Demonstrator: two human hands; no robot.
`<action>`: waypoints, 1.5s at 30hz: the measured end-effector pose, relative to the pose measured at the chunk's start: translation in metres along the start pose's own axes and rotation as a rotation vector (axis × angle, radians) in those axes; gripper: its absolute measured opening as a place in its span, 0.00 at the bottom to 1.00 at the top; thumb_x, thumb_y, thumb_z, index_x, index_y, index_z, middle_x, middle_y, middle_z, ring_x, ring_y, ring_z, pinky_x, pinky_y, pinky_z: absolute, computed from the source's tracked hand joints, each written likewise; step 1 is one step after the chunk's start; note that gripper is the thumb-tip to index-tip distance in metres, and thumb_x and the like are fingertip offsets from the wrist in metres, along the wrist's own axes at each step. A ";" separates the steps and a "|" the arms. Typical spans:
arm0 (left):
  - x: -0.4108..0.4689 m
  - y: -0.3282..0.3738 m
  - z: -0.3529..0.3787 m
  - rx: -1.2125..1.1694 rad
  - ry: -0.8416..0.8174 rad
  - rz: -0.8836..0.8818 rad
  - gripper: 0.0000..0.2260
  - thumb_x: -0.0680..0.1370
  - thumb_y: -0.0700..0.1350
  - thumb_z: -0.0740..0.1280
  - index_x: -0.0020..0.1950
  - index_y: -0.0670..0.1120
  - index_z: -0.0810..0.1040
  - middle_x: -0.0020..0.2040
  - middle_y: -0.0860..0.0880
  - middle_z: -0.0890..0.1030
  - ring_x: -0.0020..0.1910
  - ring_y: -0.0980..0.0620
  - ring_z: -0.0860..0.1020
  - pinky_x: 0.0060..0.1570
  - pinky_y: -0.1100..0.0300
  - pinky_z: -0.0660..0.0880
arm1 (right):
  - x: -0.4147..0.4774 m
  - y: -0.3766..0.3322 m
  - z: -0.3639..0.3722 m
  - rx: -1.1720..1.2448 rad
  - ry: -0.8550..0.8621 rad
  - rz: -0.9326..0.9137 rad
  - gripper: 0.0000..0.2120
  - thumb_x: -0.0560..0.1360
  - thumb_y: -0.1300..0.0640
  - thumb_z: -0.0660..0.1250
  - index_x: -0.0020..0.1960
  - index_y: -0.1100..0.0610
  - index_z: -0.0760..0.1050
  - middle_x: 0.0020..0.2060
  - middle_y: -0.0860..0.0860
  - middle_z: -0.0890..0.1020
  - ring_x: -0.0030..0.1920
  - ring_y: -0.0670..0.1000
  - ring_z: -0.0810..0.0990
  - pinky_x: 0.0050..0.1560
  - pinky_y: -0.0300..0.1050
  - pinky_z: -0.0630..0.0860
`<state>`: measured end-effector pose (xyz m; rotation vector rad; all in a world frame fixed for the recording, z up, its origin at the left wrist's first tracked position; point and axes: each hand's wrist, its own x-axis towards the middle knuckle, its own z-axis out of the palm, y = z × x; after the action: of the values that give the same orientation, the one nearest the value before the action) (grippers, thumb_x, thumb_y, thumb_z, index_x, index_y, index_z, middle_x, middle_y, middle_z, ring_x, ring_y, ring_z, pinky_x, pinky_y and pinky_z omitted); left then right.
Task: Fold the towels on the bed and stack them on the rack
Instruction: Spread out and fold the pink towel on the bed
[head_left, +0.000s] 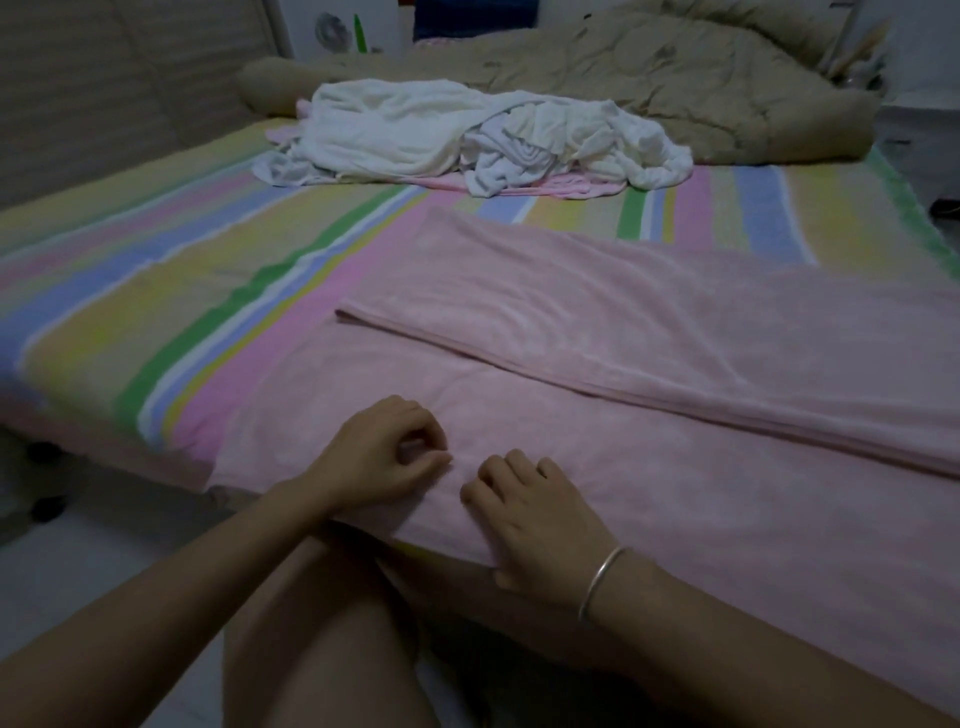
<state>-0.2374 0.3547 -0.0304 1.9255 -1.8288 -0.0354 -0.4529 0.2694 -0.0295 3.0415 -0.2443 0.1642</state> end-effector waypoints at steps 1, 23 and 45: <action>0.000 0.000 -0.003 -0.009 -0.028 0.002 0.17 0.72 0.66 0.64 0.45 0.54 0.80 0.41 0.58 0.79 0.42 0.57 0.75 0.42 0.55 0.75 | 0.001 0.002 -0.004 0.031 -0.008 0.001 0.25 0.64 0.43 0.68 0.56 0.54 0.74 0.50 0.54 0.75 0.47 0.56 0.73 0.41 0.51 0.71; 0.115 -0.089 -0.099 0.235 0.226 -0.448 0.11 0.68 0.44 0.69 0.50 0.50 0.79 0.47 0.44 0.82 0.48 0.39 0.79 0.39 0.54 0.70 | 0.049 0.149 -0.074 -0.171 0.341 0.573 0.11 0.76 0.48 0.65 0.50 0.55 0.75 0.39 0.58 0.82 0.39 0.62 0.81 0.34 0.48 0.67; 0.254 -0.174 0.007 0.186 0.219 -0.885 0.35 0.72 0.73 0.53 0.56 0.43 0.75 0.55 0.40 0.77 0.56 0.38 0.75 0.52 0.46 0.74 | 0.133 0.301 0.020 -0.037 0.149 0.668 0.14 0.77 0.42 0.61 0.56 0.50 0.72 0.51 0.50 0.79 0.51 0.55 0.78 0.46 0.48 0.74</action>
<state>-0.0496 0.1102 -0.0213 2.5958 -0.7564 0.0552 -0.3693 -0.0490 -0.0109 2.7635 -1.2167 0.4142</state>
